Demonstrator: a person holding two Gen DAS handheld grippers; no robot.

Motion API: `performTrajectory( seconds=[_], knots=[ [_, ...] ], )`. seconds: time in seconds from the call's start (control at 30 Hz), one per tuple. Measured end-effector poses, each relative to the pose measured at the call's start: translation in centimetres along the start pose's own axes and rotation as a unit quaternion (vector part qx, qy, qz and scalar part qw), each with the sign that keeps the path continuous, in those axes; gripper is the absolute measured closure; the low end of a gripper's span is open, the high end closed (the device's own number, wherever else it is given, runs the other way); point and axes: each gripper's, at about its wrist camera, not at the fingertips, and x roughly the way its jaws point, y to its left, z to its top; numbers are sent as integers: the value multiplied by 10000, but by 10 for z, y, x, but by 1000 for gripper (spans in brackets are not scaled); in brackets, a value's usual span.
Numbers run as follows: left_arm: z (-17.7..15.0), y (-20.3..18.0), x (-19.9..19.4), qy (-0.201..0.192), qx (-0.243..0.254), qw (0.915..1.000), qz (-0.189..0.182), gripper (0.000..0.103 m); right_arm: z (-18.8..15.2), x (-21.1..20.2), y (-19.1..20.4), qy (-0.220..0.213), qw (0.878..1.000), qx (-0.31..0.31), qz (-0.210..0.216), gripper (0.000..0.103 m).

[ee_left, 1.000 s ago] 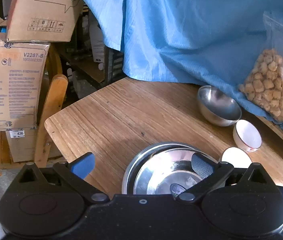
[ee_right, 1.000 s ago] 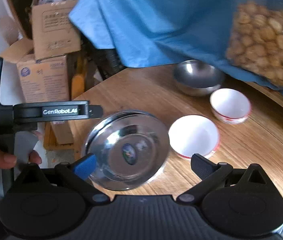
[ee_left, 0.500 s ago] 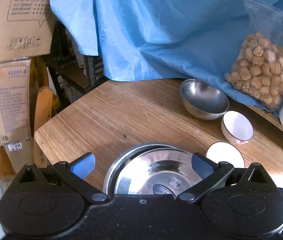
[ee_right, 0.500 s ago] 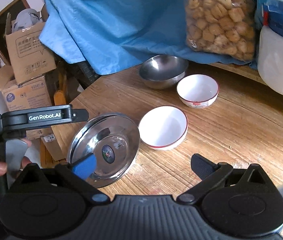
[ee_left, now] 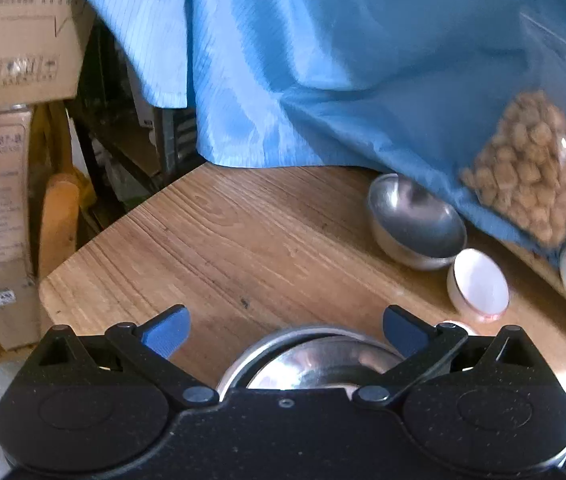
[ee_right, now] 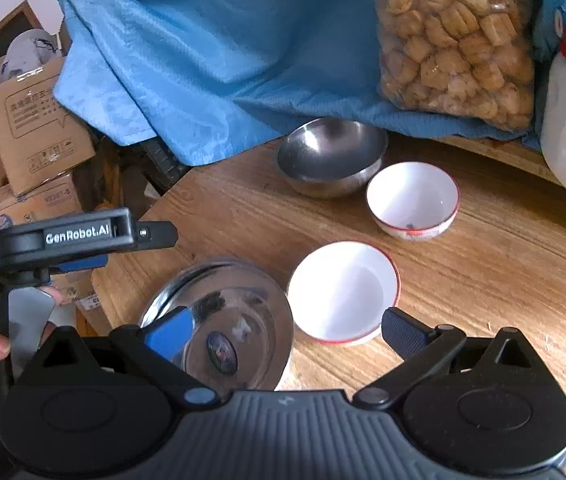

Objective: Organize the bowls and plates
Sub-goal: 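Raise both grippers away from the stacked plates, then reach both grippers to the steel bowl and close on its rim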

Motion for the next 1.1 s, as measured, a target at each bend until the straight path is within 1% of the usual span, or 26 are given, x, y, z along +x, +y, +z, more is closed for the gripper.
performTrajectory(
  seconds=[0.03,0.1,0.23,0.33,0.4,0.57,0.67,0.77,0.87,0.9,1.0,1.1],
  knots=[
    [4,2,4,-6,-22,10000,3,1,2,1,2,-19,10000,0,-45,0],
    [14,1,12,36,101,9999,49,1,6,3,4,-50,9999,39,-144,0],
    [40,-8,24,-148,713,9973,-19,1,15,6,8,-281,9992,42,-288,0],
    [60,-14,39,-236,902,9953,-270,1,29,12,5,-289,9989,159,-328,0],
    [73,-19,53,-170,905,9946,-487,1,42,18,3,-301,9985,183,-419,0],
    [92,-30,89,-40,999,9901,-985,1,70,34,-3,-388,9956,256,-812,1],
    [97,-35,108,67,1156,9864,-1168,1,78,46,-6,-331,9935,245,-1062,1],
    [101,-39,125,232,1281,9847,-1161,1,85,56,-6,-254,9918,211,-1238,2],
    [104,-42,140,519,1466,9835,-924,1,94,66,-7,-175,9889,199,-1462,6],
    [105,-43,143,573,1498,9830,-898,1,97,69,-7,-166,9883,214,-1503,7],
    [106,-44,149,631,1618,9802,-951,1,102,78,-9,-155,9864,278,-1611,10],
    [107,-46,155,676,1741,9780,-932,1,104,84,-13,-110,9861,389,-1614,13]
  ],
)
